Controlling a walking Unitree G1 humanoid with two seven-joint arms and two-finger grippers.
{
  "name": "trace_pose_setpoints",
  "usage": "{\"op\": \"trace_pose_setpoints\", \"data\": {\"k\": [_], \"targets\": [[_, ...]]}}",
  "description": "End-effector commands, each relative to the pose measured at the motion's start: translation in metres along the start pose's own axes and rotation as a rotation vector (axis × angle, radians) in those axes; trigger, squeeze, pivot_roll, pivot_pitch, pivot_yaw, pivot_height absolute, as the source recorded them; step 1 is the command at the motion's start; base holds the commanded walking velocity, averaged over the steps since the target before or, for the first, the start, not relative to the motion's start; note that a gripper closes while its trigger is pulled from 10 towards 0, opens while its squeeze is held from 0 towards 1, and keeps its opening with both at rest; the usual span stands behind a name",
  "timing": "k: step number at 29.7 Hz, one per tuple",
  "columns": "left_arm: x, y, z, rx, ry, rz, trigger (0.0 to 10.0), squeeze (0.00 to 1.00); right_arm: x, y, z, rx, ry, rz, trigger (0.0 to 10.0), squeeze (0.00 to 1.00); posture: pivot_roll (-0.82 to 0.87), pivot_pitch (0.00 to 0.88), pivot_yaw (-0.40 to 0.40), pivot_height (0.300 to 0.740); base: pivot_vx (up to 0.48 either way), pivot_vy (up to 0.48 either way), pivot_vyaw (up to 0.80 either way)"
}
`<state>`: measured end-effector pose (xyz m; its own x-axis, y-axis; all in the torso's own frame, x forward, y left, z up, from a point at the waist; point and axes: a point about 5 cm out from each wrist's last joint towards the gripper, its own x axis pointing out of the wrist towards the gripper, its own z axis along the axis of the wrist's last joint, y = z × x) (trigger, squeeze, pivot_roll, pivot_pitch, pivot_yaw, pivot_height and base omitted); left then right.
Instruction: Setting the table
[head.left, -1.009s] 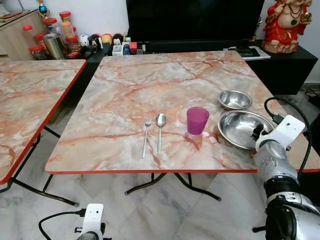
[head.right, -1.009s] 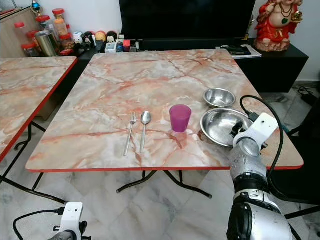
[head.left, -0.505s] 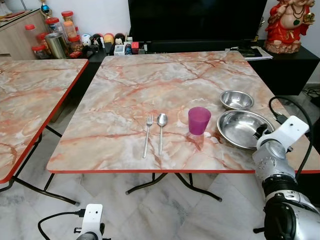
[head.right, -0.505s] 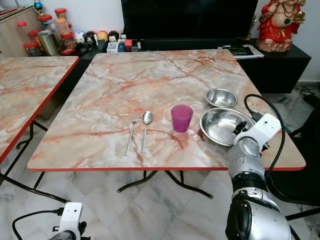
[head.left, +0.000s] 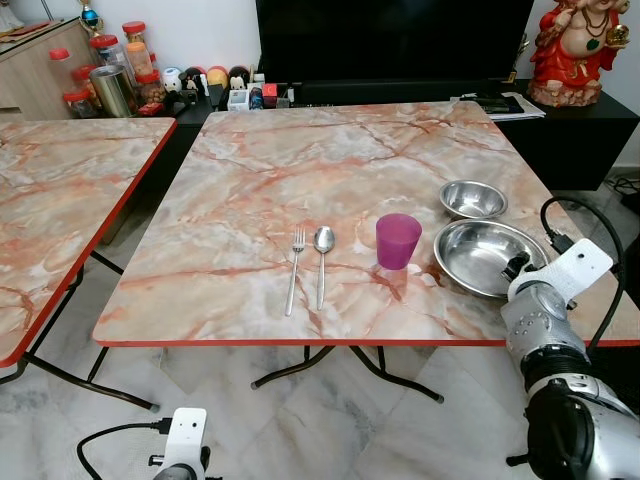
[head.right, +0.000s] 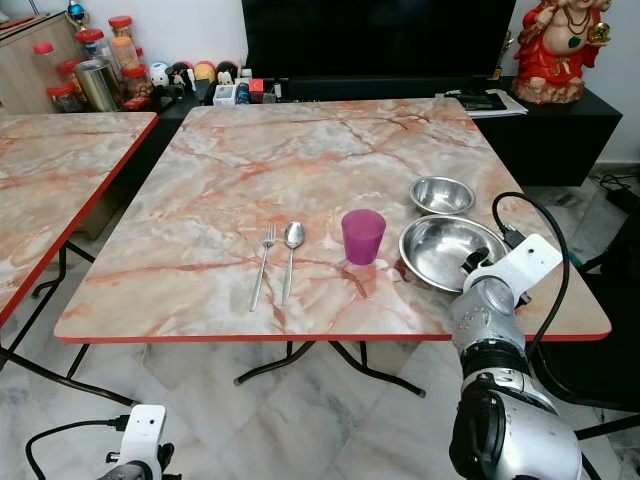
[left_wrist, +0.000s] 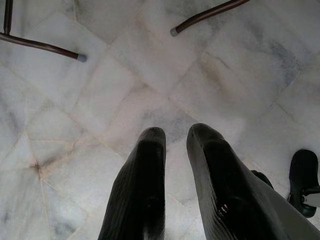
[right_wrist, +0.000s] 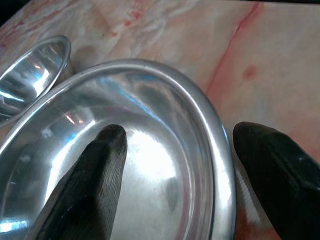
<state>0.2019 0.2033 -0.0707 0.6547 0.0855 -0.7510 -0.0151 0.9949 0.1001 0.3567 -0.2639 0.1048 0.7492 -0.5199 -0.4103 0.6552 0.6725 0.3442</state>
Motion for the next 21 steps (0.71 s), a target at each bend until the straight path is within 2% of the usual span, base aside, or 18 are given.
{"op": "trace_pose_setpoints", "data": {"k": [1,21], "targets": [[0.0006,0.0025,0.0044,0.021,-0.015,0.001,10.0,0.0,-0.0003,0.0077,0.0043,0.035,0.005,0.009,10.0,0.0,-0.01,0.0,0.034,0.74,0.0,0.0,0.0],[-0.0002,0.0016,0.0005,0.024,-0.006,-0.007,10.0,0.0,-0.0003,0.0091,0.0005,0.073,0.039,-0.04,10.0,0.0,0.0,0.001,0.034,0.74,0.0,0.0,0.0]]}}
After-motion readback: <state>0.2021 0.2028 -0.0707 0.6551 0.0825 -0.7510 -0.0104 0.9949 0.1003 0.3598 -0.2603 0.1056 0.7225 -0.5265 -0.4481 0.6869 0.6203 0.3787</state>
